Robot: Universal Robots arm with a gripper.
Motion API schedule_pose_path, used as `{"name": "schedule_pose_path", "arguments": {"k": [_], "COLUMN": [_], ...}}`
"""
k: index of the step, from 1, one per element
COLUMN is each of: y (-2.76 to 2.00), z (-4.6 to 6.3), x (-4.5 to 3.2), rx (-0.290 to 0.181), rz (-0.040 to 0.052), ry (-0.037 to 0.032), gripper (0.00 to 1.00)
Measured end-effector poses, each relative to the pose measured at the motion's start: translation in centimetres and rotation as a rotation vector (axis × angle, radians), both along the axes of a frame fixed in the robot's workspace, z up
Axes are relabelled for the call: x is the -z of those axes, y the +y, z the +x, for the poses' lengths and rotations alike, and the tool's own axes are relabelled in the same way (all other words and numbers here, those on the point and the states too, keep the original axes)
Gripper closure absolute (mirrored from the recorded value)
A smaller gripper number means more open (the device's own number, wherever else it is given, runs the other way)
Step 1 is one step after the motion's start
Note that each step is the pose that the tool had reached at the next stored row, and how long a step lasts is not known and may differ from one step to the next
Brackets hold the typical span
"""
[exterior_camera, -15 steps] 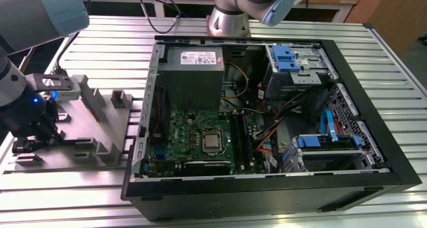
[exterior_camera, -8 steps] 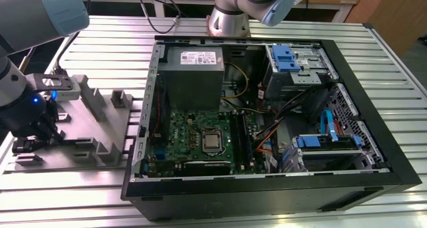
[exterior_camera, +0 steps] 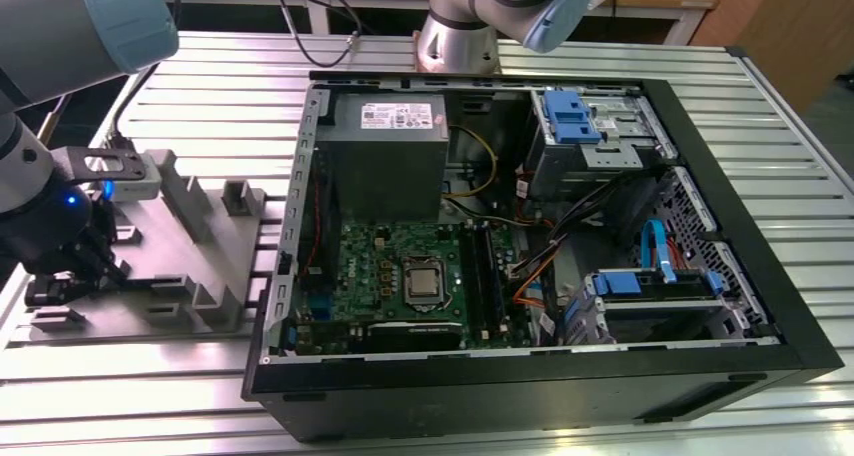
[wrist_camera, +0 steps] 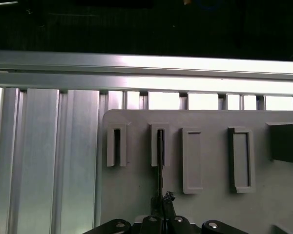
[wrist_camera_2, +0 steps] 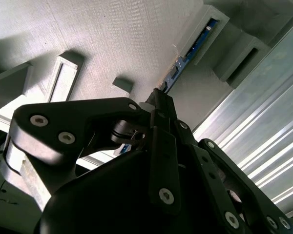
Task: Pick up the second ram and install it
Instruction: 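Pick up the second ram and move it above second insertion slot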
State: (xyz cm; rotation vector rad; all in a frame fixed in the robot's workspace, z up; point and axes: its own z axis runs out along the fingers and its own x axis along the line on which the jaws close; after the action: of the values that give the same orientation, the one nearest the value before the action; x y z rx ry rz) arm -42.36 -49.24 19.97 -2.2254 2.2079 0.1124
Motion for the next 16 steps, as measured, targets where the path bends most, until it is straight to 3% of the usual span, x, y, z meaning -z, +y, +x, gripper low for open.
{"name": "schedule_pose_path", "arguments": {"k": [10,16], "y": [0.00,0.00], "z": [0.00,0.00], "x": [0.00,-0.45], "rx": [-0.013,-0.013], "rz": [-0.0001,-0.0001], "ry": [0.0000,0.0000], "gripper": [0.89,0.89]}}
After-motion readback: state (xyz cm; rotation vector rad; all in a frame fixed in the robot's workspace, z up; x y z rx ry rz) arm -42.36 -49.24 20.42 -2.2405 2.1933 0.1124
